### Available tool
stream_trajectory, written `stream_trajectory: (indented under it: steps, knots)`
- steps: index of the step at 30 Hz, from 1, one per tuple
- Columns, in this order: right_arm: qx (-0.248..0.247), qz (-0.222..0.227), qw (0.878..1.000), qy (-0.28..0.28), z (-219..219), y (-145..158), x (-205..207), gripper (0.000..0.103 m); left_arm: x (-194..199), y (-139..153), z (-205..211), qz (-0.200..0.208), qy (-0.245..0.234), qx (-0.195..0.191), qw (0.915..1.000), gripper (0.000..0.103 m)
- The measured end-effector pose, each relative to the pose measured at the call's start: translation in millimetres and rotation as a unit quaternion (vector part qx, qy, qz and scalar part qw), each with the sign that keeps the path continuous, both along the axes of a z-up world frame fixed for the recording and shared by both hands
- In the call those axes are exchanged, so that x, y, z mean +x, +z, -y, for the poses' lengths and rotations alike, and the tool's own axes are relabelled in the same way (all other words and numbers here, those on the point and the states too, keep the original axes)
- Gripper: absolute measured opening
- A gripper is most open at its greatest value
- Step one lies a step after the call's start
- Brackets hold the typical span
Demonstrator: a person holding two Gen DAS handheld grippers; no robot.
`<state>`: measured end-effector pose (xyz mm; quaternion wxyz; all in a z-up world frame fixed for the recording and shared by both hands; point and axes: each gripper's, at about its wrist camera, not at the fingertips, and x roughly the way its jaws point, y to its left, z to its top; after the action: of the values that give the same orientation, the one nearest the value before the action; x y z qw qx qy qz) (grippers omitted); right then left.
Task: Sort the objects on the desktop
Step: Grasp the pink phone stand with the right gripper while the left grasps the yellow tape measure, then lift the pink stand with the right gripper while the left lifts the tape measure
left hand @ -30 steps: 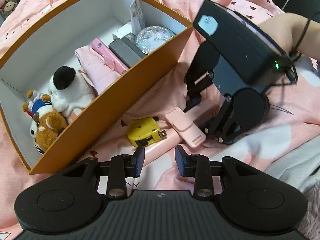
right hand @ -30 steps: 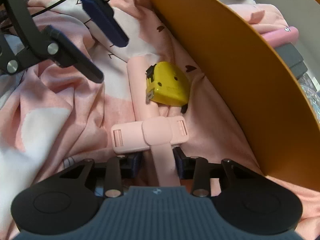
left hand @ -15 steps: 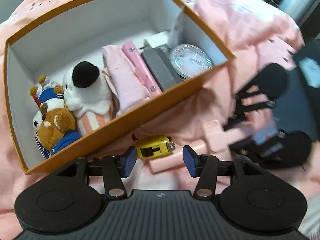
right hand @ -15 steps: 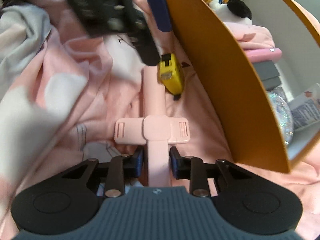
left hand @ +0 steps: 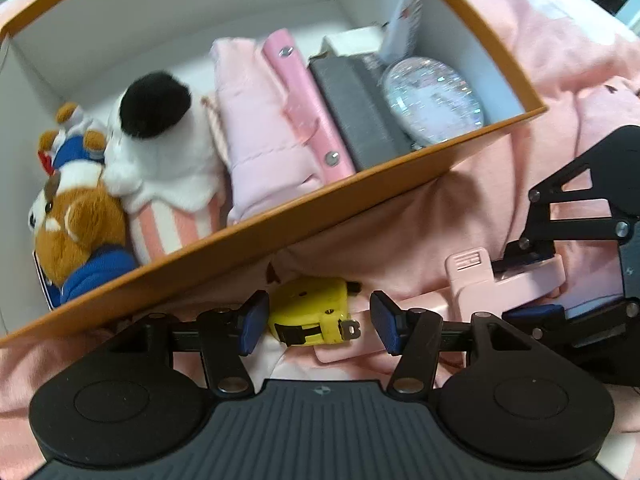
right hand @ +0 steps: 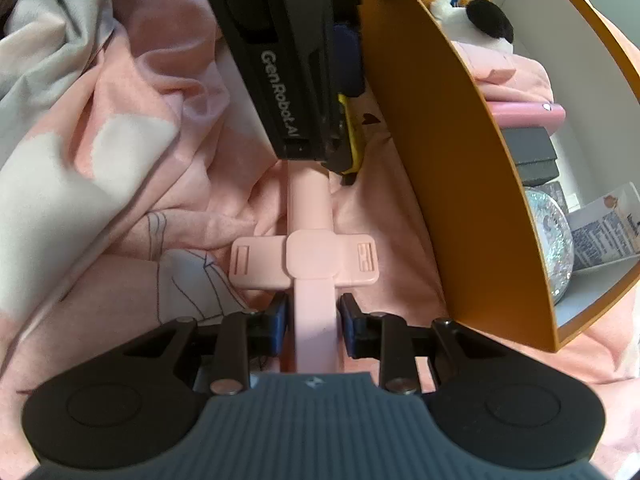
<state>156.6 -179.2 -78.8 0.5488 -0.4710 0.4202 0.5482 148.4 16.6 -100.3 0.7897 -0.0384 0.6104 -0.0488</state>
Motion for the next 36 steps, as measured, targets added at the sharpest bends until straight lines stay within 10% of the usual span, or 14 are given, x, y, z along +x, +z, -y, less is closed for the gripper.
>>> stream_trajectory:
  steps: [19, 36]
  knots:
    - [0.044, -0.076, 0.995, -0.055, 28, -18, 18, 0.034, -3, -9, 0, 0.005, 0.009, -0.009, 0.9999, 0.058]
    - [0.062, -0.015, 0.997, -0.038, 68, 17, -12, 0.029, -44, 62, -13, 0.052, -0.019, 0.001, 0.9985, 0.058]
